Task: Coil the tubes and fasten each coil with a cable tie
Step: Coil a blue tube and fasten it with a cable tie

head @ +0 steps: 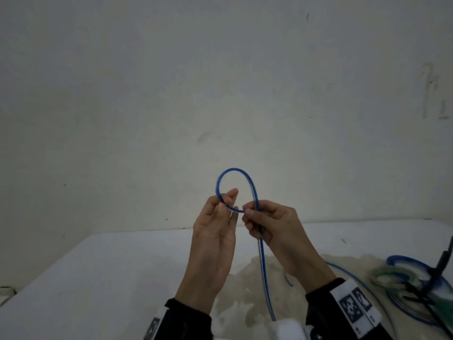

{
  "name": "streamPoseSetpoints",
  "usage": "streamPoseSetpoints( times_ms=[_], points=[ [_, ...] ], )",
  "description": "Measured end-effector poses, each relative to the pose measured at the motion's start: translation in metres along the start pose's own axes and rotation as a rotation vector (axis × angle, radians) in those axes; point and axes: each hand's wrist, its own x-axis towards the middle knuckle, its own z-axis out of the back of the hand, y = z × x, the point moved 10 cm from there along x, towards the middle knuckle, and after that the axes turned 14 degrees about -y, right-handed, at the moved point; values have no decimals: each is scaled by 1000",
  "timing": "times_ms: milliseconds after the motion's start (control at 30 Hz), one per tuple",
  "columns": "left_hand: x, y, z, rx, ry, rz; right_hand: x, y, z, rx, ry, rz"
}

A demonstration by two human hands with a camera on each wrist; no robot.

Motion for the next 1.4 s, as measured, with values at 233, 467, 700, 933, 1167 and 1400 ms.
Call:
streamPoseSetpoints(
  times_ms=[233,467,700,933,1167,1400],
  points=[
    [-3,0,-1,722,240,-32,14,31,40,-508,-141,284],
    [2,-21,1,972,140,-328,17,19,41,-501,-88,150],
    [2,-13,14,666,-62,-235,9,1,25,-202,17,-48],
    [4,-7,14,765,-65,-223,6,-4,17,-245,110,-61],
    [-15,-12,-23,1434,380,-887,-5,-1,-11,-717,279,224],
    [-20,-24,-29,1410,458,-1097,-6,-1,-4,-564,256,101]
  ],
)
